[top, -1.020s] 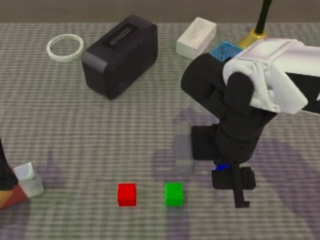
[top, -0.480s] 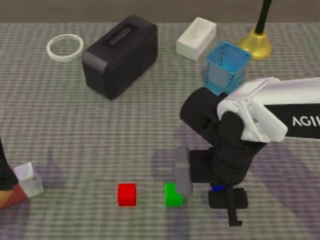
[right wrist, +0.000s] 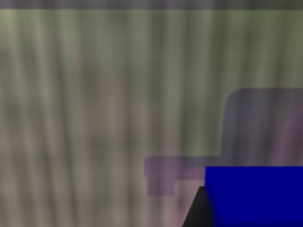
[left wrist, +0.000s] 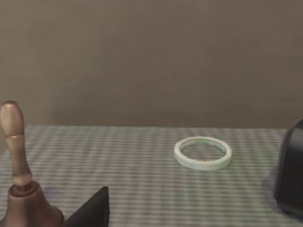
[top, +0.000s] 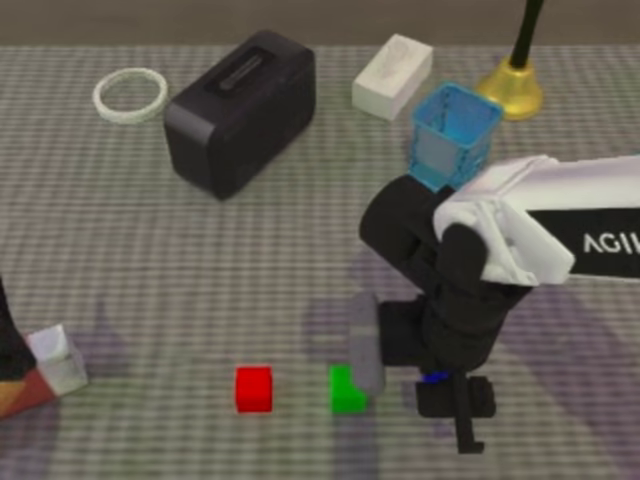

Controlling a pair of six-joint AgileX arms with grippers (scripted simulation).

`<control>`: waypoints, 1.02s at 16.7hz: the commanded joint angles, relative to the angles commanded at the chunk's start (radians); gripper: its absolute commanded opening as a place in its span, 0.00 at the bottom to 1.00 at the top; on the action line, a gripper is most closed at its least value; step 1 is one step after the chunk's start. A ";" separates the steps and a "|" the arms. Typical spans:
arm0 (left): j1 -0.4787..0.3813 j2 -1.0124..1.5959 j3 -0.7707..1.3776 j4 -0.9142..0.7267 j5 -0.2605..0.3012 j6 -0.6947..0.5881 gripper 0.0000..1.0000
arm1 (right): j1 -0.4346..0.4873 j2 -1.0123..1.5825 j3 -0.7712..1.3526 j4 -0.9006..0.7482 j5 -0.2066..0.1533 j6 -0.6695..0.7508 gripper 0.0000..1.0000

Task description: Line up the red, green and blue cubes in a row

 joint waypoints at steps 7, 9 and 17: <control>0.000 0.000 0.000 0.000 0.000 0.000 1.00 | 0.000 0.000 0.000 0.000 0.000 0.000 0.98; 0.000 0.000 0.000 0.000 0.000 0.000 1.00 | 0.000 0.000 0.000 0.000 0.000 0.000 1.00; 0.000 0.000 0.000 0.000 0.000 0.000 1.00 | -0.001 -0.002 0.003 -0.004 0.000 0.000 1.00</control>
